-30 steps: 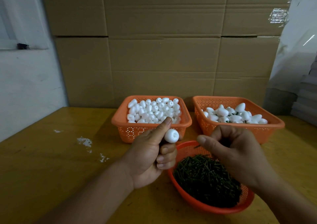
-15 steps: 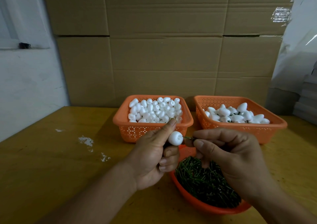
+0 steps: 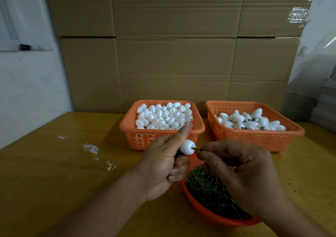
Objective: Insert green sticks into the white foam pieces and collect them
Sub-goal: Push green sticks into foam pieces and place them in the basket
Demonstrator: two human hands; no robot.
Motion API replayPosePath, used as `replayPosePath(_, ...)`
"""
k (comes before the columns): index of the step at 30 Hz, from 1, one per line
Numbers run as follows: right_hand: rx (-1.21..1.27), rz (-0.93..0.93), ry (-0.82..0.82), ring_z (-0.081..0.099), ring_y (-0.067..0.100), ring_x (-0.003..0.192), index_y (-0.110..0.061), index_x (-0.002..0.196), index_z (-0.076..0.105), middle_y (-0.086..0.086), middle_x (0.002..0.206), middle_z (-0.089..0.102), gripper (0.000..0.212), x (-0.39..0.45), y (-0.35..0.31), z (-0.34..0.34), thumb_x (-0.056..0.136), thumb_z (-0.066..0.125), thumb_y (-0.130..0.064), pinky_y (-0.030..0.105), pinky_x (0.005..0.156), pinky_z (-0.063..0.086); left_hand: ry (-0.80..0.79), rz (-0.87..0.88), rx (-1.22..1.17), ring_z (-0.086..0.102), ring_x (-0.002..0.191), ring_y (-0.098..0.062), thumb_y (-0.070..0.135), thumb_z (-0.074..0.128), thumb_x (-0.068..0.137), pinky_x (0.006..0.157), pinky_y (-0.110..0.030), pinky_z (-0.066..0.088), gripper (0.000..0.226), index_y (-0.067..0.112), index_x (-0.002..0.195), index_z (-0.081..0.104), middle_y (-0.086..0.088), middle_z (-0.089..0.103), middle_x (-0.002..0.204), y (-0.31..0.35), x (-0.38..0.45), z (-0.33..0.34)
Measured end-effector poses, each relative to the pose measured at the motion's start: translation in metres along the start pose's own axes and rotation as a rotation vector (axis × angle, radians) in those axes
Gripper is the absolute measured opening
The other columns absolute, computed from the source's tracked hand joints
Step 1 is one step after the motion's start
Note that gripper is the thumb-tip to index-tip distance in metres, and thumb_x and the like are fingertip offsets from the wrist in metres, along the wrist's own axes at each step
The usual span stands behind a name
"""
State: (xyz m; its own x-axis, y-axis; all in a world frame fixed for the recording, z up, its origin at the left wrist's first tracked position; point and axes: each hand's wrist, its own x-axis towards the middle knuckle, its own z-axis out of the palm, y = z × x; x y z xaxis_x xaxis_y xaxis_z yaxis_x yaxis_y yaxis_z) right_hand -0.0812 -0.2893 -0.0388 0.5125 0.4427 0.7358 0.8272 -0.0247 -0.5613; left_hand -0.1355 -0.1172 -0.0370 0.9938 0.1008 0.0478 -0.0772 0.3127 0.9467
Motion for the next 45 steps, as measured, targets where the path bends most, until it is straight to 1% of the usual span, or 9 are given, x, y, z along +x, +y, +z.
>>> replayPosePath(3,-0.109,-0.093,0.021,0.07,0.003,0.06,-0.027,0.096,0.077,-0.016,0.075,0.074,0.009,-0.001,0.0,0.001,0.087,0.075,-0.026,0.03,0.051,0.056,0.027,0.044,0.053,0.028,0.034,-0.008,0.05,0.06,0.087,0.037,-0.018,0.019,0.042,0.014,0.066,0.062,0.0,0.034,0.046,-0.001,-0.001,0.002)
replayPosePath(7,-0.139,-0.129,0.027,0.068,0.003,0.058,-0.023,0.095,0.076,-0.015,0.073,0.073,0.009,-0.002,0.0,0.002,0.087,0.073,-0.024,0.029,0.048,0.054,0.053,0.113,0.124,0.027,0.033,-0.01,0.047,0.057,0.092,0.037,-0.019,0.019,0.042,0.015,0.064,0.064,-0.003,0.035,0.046,-0.003,-0.003,0.005)
replayPosePath(14,-0.196,-0.103,0.018,0.065,0.005,0.053,-0.024,0.095,0.074,-0.013,0.071,0.071,0.006,-0.007,0.001,0.008,0.09,0.076,-0.023,0.03,0.043,0.051,0.106,0.221,0.22,0.029,0.033,-0.01,0.054,0.066,0.078,0.037,-0.016,0.025,0.048,0.006,0.07,0.061,-0.004,0.037,0.044,-0.005,-0.003,0.007)
replayPosePath(18,-0.055,0.026,0.046,0.069,0.006,0.058,-0.026,0.092,0.074,-0.017,0.075,0.073,0.01,-0.006,-0.001,0.011,0.086,0.07,-0.033,0.033,0.049,0.055,0.093,0.287,0.25,0.032,0.036,-0.01,0.055,0.066,0.077,0.038,-0.019,0.028,0.055,0.0,0.072,0.062,-0.003,0.039,0.047,-0.002,-0.003,0.005)
replayPosePath(22,0.098,0.199,0.053,0.071,0.007,0.061,-0.025,0.086,0.073,-0.011,0.073,0.075,0.015,-0.002,0.0,0.008,0.082,0.067,-0.039,0.026,0.054,0.058,-0.069,0.284,0.167,0.044,0.049,-0.011,0.037,0.076,0.084,0.047,-0.022,0.037,0.026,0.012,0.087,0.076,-0.003,0.05,0.059,0.004,-0.004,0.001)
replayPosePath(24,0.188,0.238,0.053,0.07,0.008,0.057,-0.021,0.084,0.073,-0.005,0.071,0.075,0.016,0.001,0.0,0.006,0.082,0.067,-0.035,0.02,0.052,0.055,-0.12,0.287,0.141,0.046,0.054,-0.01,0.026,0.073,0.082,0.052,-0.022,0.041,0.024,0.011,0.1,0.077,-0.001,0.051,0.062,0.003,-0.004,0.0)
replayPosePath(27,0.264,0.247,0.043,0.067,0.008,0.055,-0.019,0.082,0.075,0.001,0.068,0.073,0.015,0.003,-0.002,0.004,0.081,0.069,-0.033,0.018,0.052,0.053,-0.111,0.314,0.153,0.046,0.056,-0.009,0.02,0.07,0.085,0.055,-0.021,0.042,0.026,0.009,0.108,0.076,0.0,0.051,0.062,0.002,-0.003,0.0)
replayPosePath(40,0.389,0.295,0.037,0.061,0.013,0.051,-0.015,0.078,0.078,0.011,0.064,0.071,0.015,0.001,-0.005,0.011,0.078,0.071,-0.028,0.022,0.05,0.05,-0.078,0.454,0.338,0.048,0.059,-0.01,0.023,0.063,0.092,0.058,-0.023,0.044,0.021,0.015,0.11,0.072,0.004,0.055,0.065,-0.002,-0.006,0.005)
replayPosePath(45,0.394,0.262,0.03,0.059,0.01,0.05,-0.02,0.079,0.077,0.005,0.063,0.072,0.011,0.0,-0.008,0.012,0.081,0.069,-0.027,0.02,0.049,0.049,-0.074,0.45,0.362,0.047,0.06,-0.012,0.026,0.062,0.093,0.059,-0.025,0.044,0.024,0.012,0.111,0.069,0.001,0.053,0.065,-0.002,-0.007,0.005)
